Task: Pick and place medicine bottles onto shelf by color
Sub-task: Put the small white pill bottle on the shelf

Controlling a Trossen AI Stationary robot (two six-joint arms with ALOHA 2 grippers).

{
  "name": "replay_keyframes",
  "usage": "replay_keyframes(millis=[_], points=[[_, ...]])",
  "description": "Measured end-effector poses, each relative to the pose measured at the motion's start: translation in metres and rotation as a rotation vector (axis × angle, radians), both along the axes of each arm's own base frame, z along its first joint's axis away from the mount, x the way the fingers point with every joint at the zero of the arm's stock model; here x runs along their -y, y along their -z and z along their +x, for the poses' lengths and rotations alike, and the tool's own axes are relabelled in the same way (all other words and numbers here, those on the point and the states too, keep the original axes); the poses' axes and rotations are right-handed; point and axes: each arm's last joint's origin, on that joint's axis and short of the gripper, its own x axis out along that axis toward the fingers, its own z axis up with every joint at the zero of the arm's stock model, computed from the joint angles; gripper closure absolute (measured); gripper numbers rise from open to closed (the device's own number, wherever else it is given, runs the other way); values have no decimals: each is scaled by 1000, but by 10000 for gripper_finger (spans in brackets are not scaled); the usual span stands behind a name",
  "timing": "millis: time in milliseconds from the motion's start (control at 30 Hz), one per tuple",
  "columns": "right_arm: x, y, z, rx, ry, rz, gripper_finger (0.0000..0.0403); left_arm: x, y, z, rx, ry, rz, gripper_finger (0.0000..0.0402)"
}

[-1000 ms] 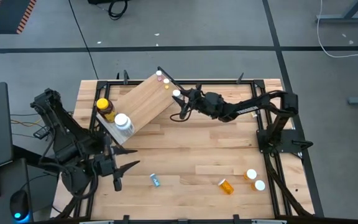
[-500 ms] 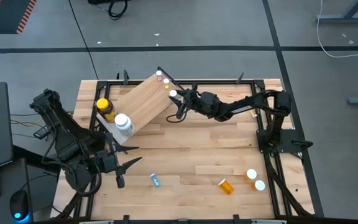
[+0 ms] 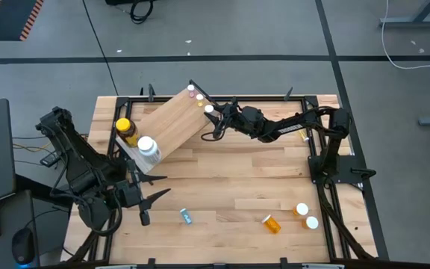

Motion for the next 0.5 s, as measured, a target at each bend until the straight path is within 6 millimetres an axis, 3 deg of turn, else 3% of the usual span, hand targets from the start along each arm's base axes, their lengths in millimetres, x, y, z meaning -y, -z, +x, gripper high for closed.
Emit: replay_keyframes(millis=[500], points=[[5,0,-2,0,10,-1,234,0,0,0,0,0,0,230]])
